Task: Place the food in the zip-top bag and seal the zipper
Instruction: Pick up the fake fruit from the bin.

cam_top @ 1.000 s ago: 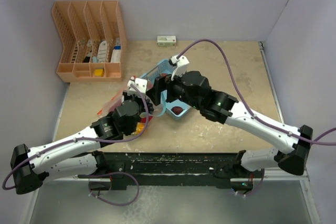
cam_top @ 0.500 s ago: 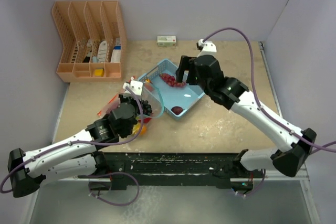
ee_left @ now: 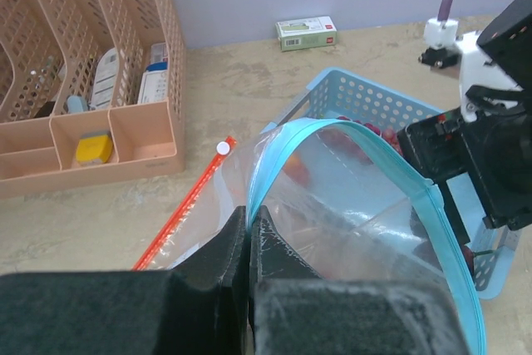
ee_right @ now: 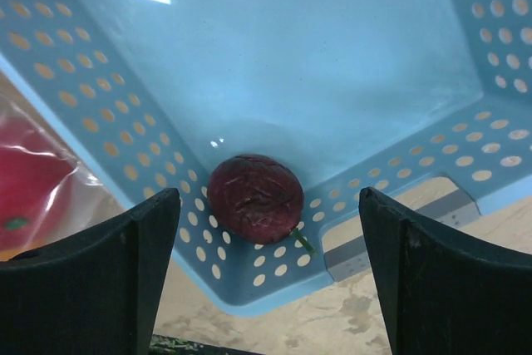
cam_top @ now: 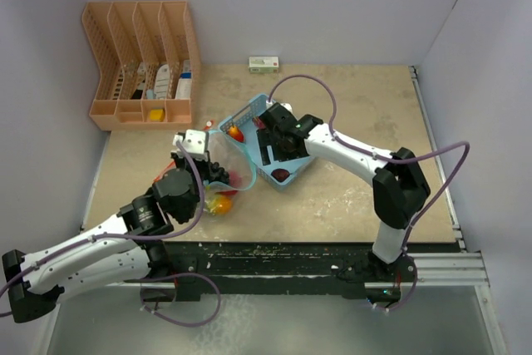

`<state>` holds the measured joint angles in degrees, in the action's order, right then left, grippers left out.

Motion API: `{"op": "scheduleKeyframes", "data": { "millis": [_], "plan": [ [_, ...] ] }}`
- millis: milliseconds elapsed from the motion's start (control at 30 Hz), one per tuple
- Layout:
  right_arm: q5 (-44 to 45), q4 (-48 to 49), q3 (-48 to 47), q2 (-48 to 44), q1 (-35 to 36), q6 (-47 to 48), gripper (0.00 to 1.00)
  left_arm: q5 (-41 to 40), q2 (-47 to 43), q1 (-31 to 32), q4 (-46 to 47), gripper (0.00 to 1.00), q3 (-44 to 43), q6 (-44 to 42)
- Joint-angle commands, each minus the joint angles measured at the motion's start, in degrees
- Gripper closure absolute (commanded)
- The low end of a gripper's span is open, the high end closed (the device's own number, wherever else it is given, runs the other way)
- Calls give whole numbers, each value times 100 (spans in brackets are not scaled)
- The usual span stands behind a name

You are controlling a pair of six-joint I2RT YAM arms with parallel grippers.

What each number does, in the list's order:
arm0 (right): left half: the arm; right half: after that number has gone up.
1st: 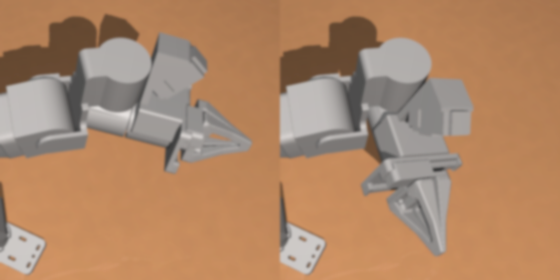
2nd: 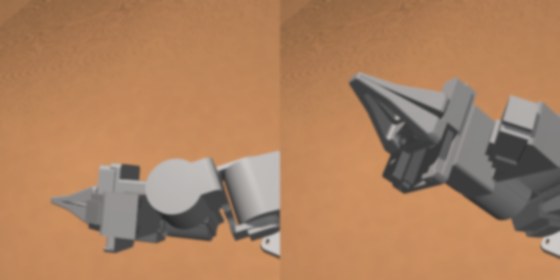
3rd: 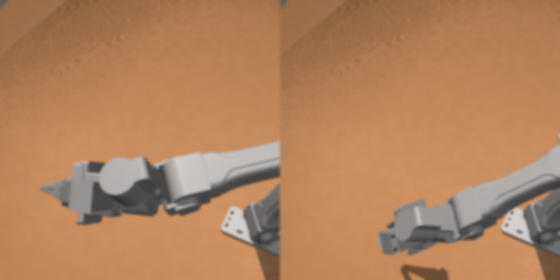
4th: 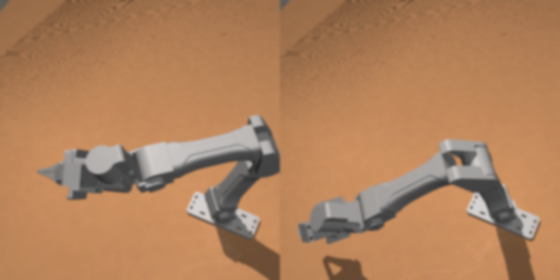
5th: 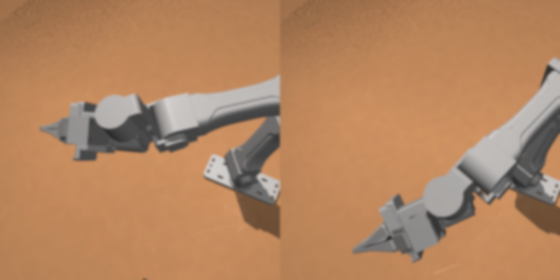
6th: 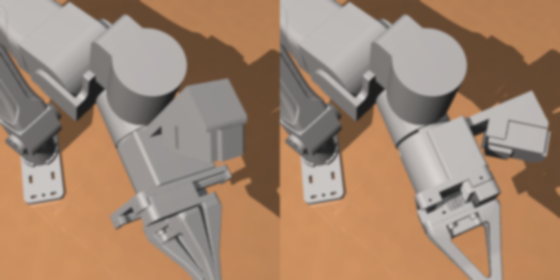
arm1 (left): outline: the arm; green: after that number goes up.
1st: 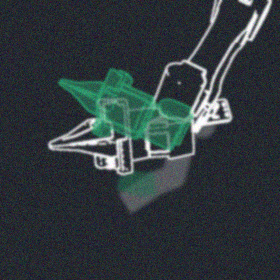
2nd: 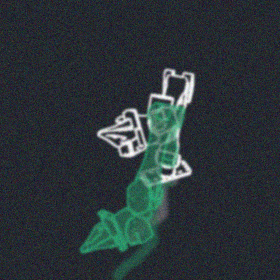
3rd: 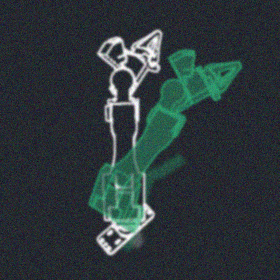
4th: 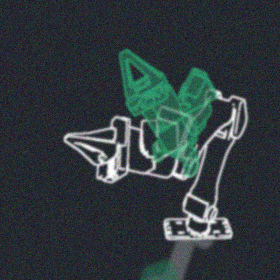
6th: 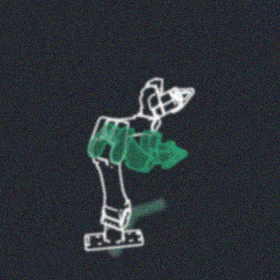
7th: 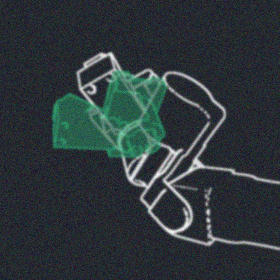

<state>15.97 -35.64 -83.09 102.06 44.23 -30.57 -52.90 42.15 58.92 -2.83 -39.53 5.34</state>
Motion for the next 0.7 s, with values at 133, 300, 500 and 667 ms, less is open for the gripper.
{"op": "scheduleKeyframes", "data": {
  "millis": [133,300,500,667],
  "plan": [
    [-393,86,209,405,-13,-32,9,-68,-304,-26,59,100,58,-69],
    [-566,239,375,597,-19,3,11,-105,-302,-22,53,100,50,-101],
    [-778,427,615,709,-20,85,21,-149,-234,-21,9,100,26,-89],
    [-791,555,701,712,-92,74,54,-169,-238,-24,-91,100,-6,-28]
  ]
}}
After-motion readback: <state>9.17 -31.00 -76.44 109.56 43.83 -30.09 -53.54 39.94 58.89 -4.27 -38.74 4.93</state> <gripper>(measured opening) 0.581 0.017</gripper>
